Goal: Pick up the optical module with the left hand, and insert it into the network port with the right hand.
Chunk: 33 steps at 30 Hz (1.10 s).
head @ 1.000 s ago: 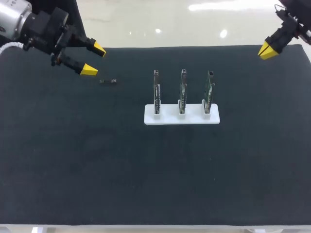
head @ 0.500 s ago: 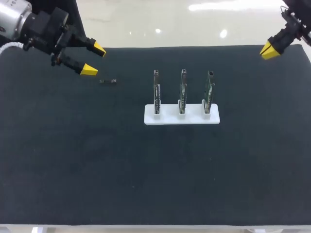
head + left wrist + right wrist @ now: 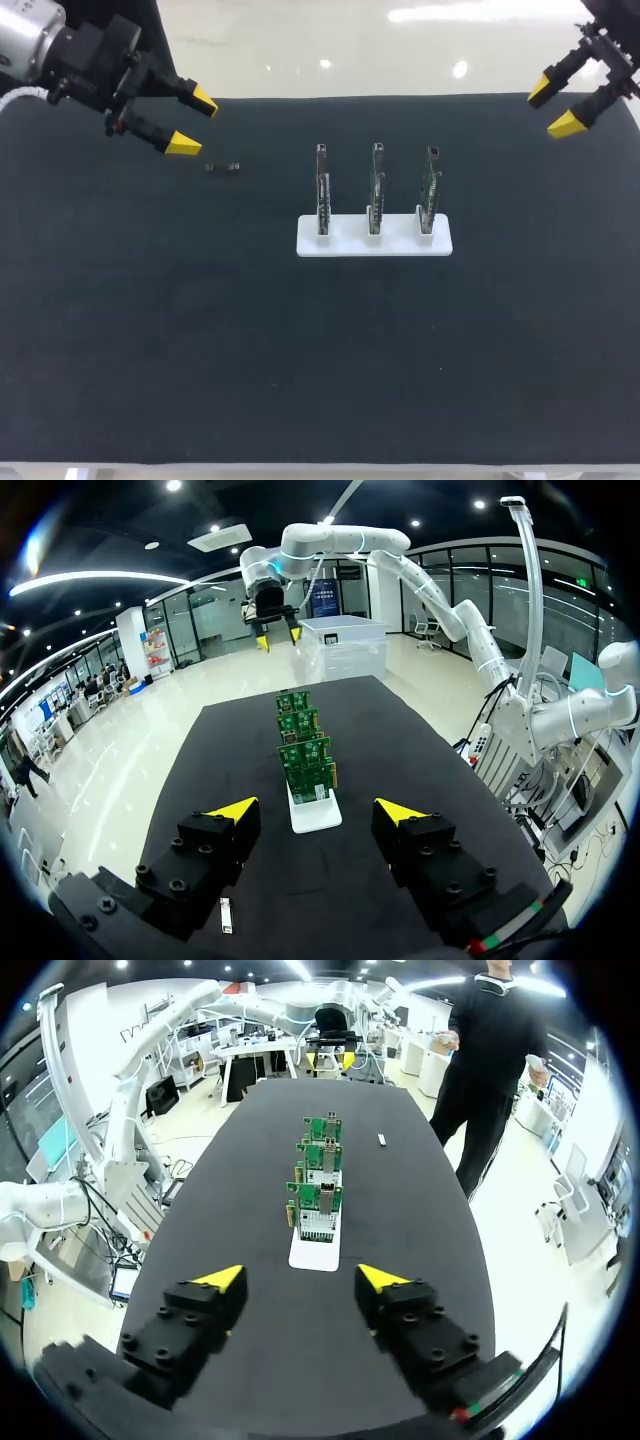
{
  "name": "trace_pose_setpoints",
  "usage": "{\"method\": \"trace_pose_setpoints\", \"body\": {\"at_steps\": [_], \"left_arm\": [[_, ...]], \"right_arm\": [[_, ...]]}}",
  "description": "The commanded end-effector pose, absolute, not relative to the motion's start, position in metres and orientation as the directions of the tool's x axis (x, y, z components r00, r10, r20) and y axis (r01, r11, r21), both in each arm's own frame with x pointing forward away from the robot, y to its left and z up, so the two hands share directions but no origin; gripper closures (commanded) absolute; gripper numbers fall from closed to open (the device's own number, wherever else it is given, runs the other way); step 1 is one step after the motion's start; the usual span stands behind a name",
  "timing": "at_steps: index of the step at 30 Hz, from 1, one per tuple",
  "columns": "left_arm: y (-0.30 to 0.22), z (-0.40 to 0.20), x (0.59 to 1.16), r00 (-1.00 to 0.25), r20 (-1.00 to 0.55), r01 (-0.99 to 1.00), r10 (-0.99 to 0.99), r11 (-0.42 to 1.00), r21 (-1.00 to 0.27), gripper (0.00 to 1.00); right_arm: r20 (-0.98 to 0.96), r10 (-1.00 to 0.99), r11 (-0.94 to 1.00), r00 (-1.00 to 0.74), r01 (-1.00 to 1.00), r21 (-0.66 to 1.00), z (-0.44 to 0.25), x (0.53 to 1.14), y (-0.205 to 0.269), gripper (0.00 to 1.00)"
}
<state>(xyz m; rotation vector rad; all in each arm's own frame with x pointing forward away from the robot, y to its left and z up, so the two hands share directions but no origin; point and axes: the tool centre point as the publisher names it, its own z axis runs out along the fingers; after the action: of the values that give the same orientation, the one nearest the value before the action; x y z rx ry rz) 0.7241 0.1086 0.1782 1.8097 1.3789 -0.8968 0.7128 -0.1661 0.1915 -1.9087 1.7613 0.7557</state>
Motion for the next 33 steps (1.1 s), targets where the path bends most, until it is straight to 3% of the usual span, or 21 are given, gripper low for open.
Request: {"method": "trace_pose_setpoints", "body": {"at_steps": [1,8,22,33], "left_arm": [[0.108,0.179,0.725,0.200,-0.840,0.972,0.505,-0.208,0.106,0.00],[0.108,0.179,0.725,0.200,-0.840,0.972,0.505,-0.208,0.106,0.00],[0.133,0.161,0.762,0.165,-0.552,0.985,0.817,-0.163,0.053,0.00],[0.147,0.148,0.804,0.118,-0.376,0.993,0.919,-0.118,0.023,0.00]], "right_arm": [[-0.651,-0.758,-0.096,0.042,-0.994,0.047,0.192,0.712,-0.166,0.00],[-0.651,-0.758,-0.096,0.042,-0.994,0.047,0.192,0.712,-0.166,0.00],[-0.651,-0.758,-0.096,0.042,-0.994,0.047,0.192,0.712,-0.166,0.00],[-0.651,-0.758,-0.096,0.042,-0.994,0.047,0.192,0.712,-0.166,0.00]]}}
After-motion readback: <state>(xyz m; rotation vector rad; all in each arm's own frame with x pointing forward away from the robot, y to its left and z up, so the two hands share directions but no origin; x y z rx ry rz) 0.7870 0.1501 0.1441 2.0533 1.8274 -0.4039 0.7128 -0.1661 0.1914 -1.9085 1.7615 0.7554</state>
